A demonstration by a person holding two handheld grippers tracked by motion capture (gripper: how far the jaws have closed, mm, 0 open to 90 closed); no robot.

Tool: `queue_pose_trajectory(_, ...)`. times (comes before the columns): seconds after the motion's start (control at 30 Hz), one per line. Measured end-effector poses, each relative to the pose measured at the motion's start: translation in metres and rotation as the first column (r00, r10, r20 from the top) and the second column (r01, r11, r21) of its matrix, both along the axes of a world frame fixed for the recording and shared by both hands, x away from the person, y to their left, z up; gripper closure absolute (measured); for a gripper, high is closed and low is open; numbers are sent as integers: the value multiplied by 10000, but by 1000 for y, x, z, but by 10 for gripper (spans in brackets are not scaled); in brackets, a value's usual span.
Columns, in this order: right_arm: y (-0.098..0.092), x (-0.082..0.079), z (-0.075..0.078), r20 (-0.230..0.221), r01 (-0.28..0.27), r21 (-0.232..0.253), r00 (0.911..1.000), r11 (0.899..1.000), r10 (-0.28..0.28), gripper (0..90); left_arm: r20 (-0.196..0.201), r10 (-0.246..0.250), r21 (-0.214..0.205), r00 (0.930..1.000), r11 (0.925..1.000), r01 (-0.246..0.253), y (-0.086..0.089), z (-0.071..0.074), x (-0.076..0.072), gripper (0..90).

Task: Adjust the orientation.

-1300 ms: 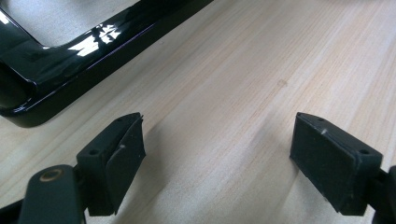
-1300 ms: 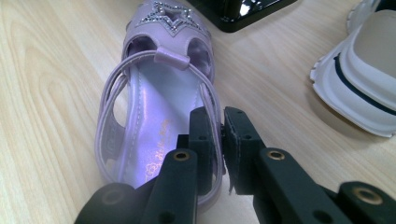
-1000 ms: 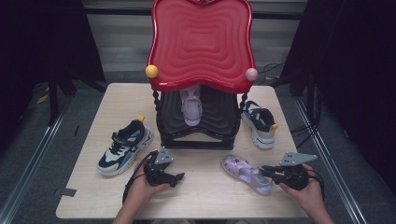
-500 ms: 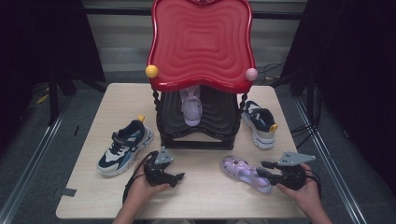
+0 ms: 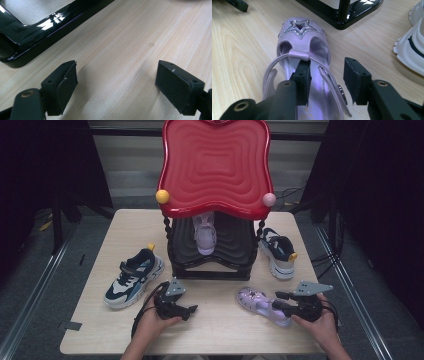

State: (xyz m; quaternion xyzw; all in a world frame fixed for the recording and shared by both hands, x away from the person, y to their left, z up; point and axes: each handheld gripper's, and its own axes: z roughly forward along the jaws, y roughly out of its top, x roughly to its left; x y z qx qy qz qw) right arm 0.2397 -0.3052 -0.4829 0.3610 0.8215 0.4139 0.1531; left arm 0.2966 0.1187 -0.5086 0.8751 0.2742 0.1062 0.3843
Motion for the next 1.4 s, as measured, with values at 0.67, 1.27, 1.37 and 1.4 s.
queue_pose_trajectory(0.67,-1,0,-8,288,157,542,9994,9984,-173,655,-1,30,-1,10000,10000,-30,0,0,0,171)
queue_pose_trajectory(1.27,-7,-4,-19,935,391,1441,9942,9888,-529,684,1,34,1,10000,10000,-34,0,0,0,171)
queue_pose_trajectory(1.37,-8,-5,-20,1036,365,1491,9932,9881,-523,714,-1,35,1,10000,10000,-35,0,0,0,171)
queue_pose_trajectory(1.4,-8,-5,-20,1103,348,1436,9926,9890,-509,725,-8,33,0,10000,10000,-33,0,0,0,171)
